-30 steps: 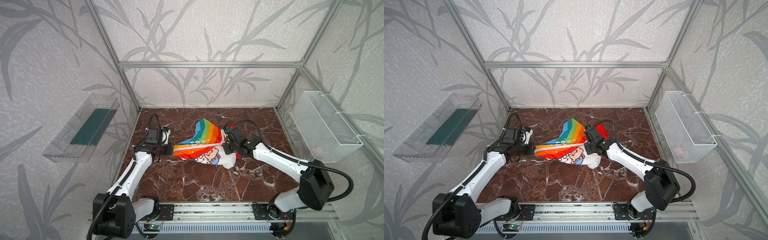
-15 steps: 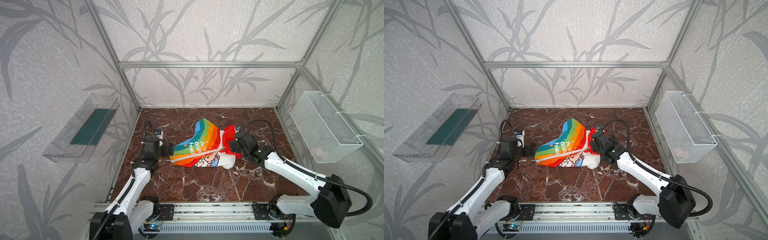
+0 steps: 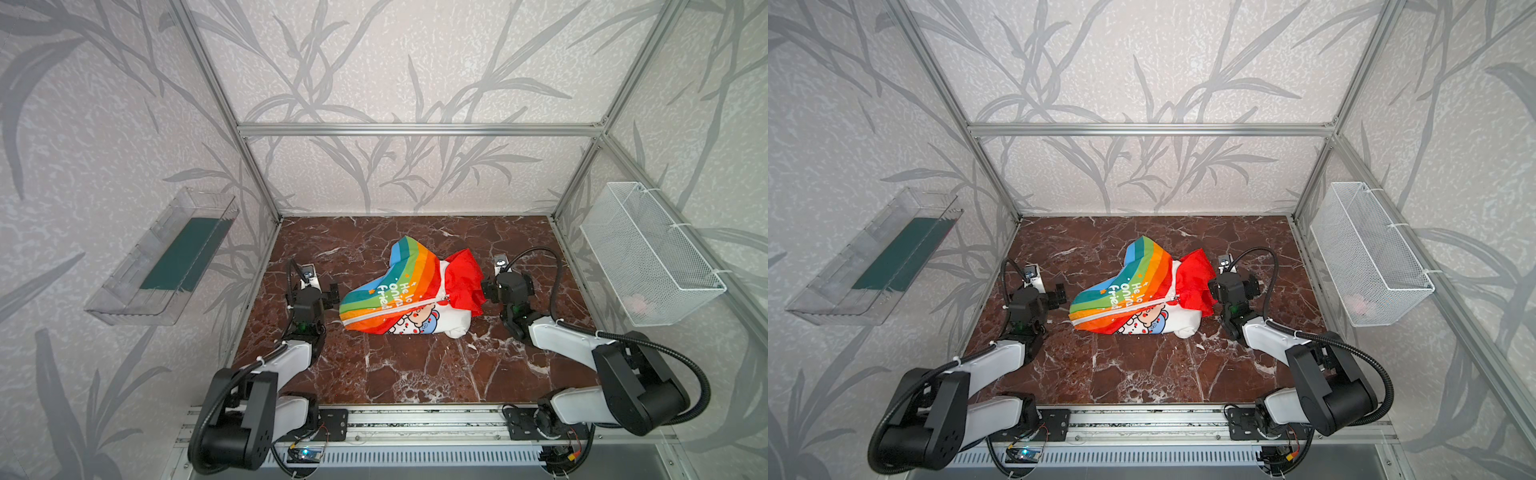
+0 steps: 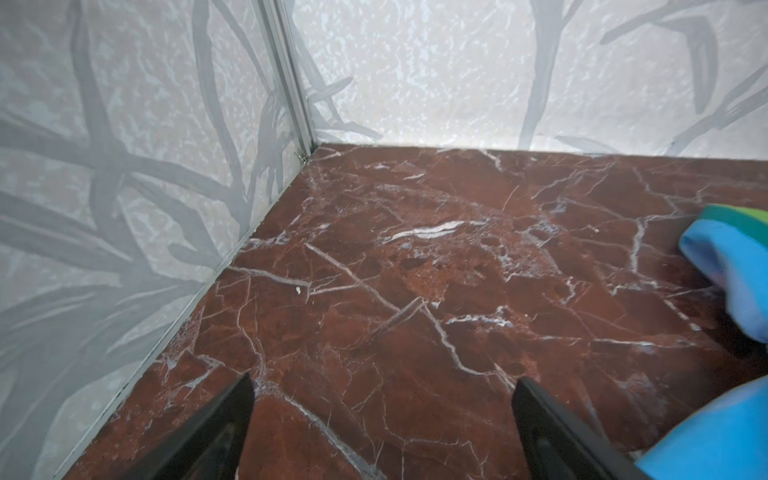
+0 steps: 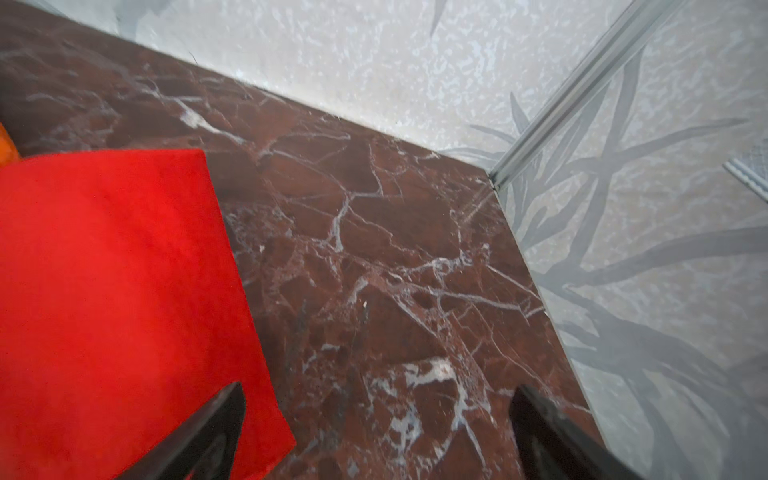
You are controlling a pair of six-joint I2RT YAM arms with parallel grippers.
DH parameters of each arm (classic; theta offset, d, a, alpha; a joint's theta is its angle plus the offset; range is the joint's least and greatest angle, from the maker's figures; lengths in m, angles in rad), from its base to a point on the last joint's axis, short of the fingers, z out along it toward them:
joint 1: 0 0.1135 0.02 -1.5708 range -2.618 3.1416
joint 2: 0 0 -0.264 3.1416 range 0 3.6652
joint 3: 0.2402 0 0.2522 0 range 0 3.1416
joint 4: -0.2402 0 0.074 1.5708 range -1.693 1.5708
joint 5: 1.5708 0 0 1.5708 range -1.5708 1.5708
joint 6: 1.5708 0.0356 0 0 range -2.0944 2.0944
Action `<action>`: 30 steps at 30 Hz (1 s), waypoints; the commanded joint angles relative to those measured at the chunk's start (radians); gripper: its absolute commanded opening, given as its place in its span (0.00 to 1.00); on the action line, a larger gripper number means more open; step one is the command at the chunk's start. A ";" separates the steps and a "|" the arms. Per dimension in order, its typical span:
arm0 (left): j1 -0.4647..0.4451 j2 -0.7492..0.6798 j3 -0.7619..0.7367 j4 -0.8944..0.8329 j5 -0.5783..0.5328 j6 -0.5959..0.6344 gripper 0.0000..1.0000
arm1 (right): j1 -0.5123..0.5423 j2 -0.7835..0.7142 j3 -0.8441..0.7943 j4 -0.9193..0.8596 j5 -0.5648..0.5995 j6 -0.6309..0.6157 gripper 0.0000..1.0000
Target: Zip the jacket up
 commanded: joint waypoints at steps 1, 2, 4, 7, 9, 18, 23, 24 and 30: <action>0.010 0.094 -0.012 0.211 -0.050 0.006 0.99 | -0.032 0.008 0.034 0.088 -0.064 0.006 0.99; 0.010 0.133 -0.016 0.255 -0.072 -0.008 0.99 | -0.039 0.001 0.037 0.067 -0.075 0.015 0.99; 0.010 0.206 -0.026 0.358 -0.087 -0.002 0.99 | -0.056 -0.020 0.022 0.061 -0.128 0.021 0.99; 0.013 0.303 -0.034 0.464 -0.082 -0.002 0.99 | -0.076 -0.053 -0.005 0.059 -0.171 0.029 0.99; 0.012 0.346 -0.035 0.515 -0.072 0.015 0.99 | -0.098 -0.075 -0.008 0.008 -0.196 0.044 0.99; 0.013 0.329 0.032 0.367 -0.102 0.000 0.99 | -0.186 0.138 -0.231 0.534 -0.309 0.034 0.99; 0.015 0.326 0.059 0.306 -0.104 -0.006 0.99 | -0.201 0.125 -0.166 0.381 -0.301 0.060 0.99; 0.015 0.329 0.059 0.312 -0.104 -0.003 0.99 | -0.206 0.151 -0.151 0.392 -0.291 0.070 0.99; 0.015 0.328 0.059 0.308 -0.105 -0.005 0.99 | -0.207 0.183 -0.154 0.455 -0.277 0.071 0.99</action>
